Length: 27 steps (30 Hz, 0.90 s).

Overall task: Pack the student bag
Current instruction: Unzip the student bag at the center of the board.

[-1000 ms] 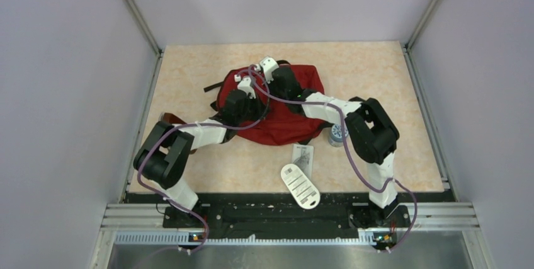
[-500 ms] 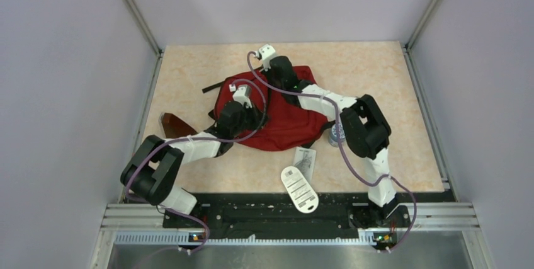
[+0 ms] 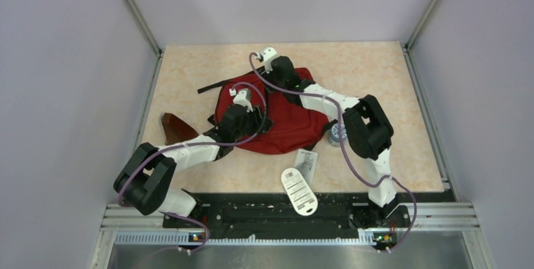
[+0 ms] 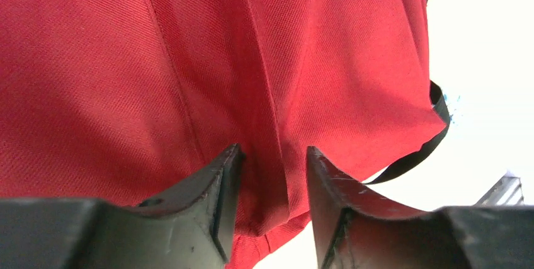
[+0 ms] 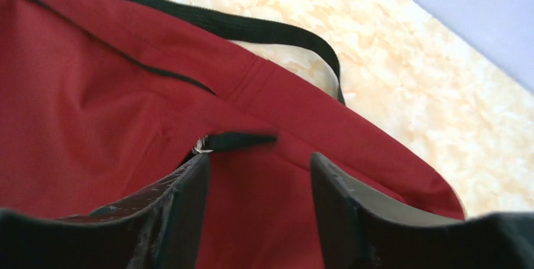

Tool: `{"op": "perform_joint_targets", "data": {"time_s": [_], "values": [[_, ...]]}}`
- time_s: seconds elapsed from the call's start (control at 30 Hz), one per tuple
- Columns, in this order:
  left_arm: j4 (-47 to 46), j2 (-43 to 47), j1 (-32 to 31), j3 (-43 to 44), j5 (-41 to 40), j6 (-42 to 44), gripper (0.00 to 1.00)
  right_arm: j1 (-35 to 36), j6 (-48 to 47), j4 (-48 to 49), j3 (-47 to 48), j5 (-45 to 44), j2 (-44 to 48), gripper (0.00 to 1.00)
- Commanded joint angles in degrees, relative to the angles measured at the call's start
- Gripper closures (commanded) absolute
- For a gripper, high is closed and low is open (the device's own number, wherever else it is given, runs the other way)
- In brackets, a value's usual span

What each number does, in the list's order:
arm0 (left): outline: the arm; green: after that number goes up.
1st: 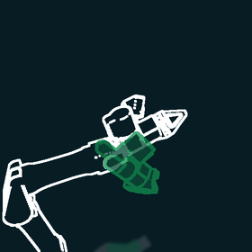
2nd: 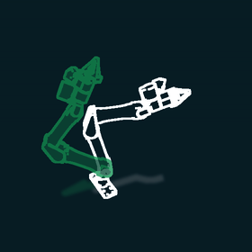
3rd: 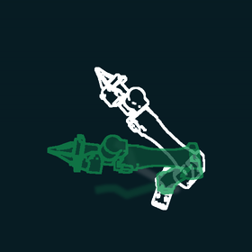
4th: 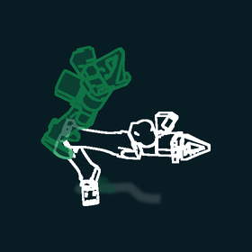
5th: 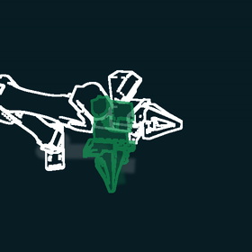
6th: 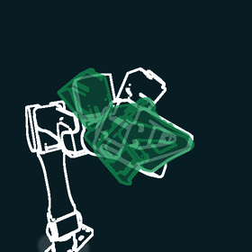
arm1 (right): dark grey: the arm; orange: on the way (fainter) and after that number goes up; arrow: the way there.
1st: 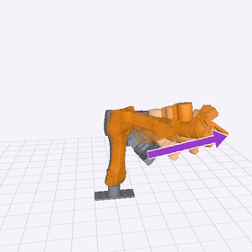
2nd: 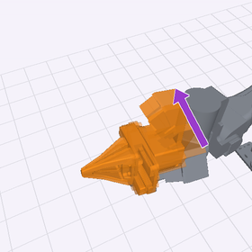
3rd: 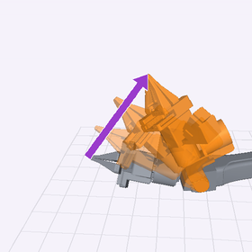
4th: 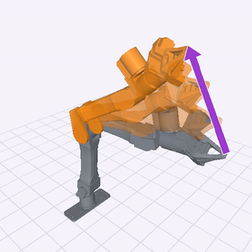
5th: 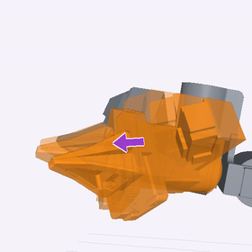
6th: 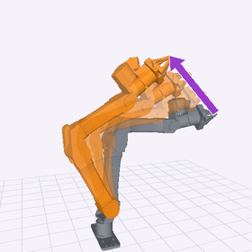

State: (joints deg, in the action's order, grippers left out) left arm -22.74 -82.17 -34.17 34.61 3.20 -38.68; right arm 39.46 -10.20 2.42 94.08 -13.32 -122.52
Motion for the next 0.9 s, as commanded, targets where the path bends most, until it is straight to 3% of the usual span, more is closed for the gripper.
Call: {"op": "perform_joint_targets", "data": {"time_s": [0.0,0.13,0.37,0.57,0.87], "values": [[7.07,4.26,-0.41,4.38,-4.28,0.03,0.47,-0.64,3.87,-1.98,-4.25,0.51,13.70,0.35],[8.53,5.07,0.81,6.54,-8.45,1.74,0.36,-0.66,9.42,-6.02,-9.18,0.16,21.13,0.31],[7.41,-0.32,7.72,11.27,-5.95,2.53,0.32,-0.07,18.88,-7.85,-17.91,1.44,28.36,0.31],[3.35,-6.33,9.39,14.89,2.35,3.19,0.29,2.12,21.52,-9.73,-19.50,1.03,29.09,0.33],[3.80,-12.80,9.56,17.92,5.27,2.59,0.33,4.17,23.52,-10.16,-19.93,1.57,27.79,0.35]]}}
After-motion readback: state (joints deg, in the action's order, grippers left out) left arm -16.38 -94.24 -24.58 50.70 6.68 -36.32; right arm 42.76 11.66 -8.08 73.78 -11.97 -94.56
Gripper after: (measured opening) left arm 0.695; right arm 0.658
